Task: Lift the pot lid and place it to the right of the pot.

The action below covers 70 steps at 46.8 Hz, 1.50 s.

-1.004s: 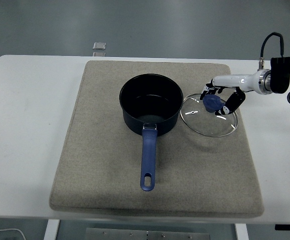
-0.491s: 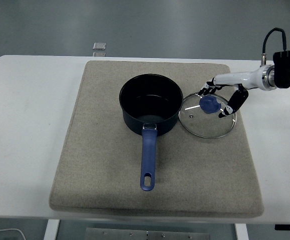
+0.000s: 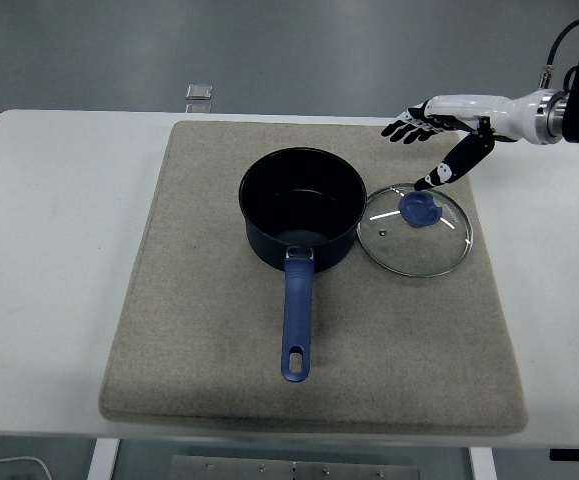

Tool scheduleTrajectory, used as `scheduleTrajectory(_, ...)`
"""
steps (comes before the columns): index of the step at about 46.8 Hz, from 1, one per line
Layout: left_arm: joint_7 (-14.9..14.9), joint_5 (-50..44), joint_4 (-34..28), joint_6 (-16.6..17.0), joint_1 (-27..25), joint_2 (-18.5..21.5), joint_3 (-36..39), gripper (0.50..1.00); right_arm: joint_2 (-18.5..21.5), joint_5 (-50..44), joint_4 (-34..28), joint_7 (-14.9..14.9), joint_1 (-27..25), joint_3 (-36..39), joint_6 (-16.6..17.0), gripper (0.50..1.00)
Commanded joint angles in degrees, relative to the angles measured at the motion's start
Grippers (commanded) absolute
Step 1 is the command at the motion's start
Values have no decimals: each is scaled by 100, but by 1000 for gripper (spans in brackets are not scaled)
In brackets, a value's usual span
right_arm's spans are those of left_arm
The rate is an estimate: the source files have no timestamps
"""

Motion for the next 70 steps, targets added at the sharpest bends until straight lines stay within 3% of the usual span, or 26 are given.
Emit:
scheduleTrajectory(1, 0, 0, 0, 0, 0, 0, 0, 1000, 149, 337, -191, -1, -61, 145, -246, 897)
scheduleTrajectory(28, 0, 0, 0, 0, 0, 0, 0, 1000, 1221, 3791, -2335, 8, -290, 400, -369, 893)
scheduleTrajectory(41, 0, 0, 0, 0, 0, 0, 0, 1000, 1336, 5329, -2732, 17, -404, 391, -387, 889)
scheduleTrajectory(48, 0, 0, 0, 0, 0, 0, 0, 1000, 1582, 5444, -3074, 17, -562, 382, -387, 889)
scheduleTrajectory(58, 0, 0, 0, 0, 0, 0, 0, 1000, 1608, 5480, -3207, 17, -624, 400, -387, 893)
scheduleTrajectory(70, 0, 0, 0, 0, 0, 0, 0, 1000, 1608, 5427, -3198, 17, -720, 391, -809, 928)
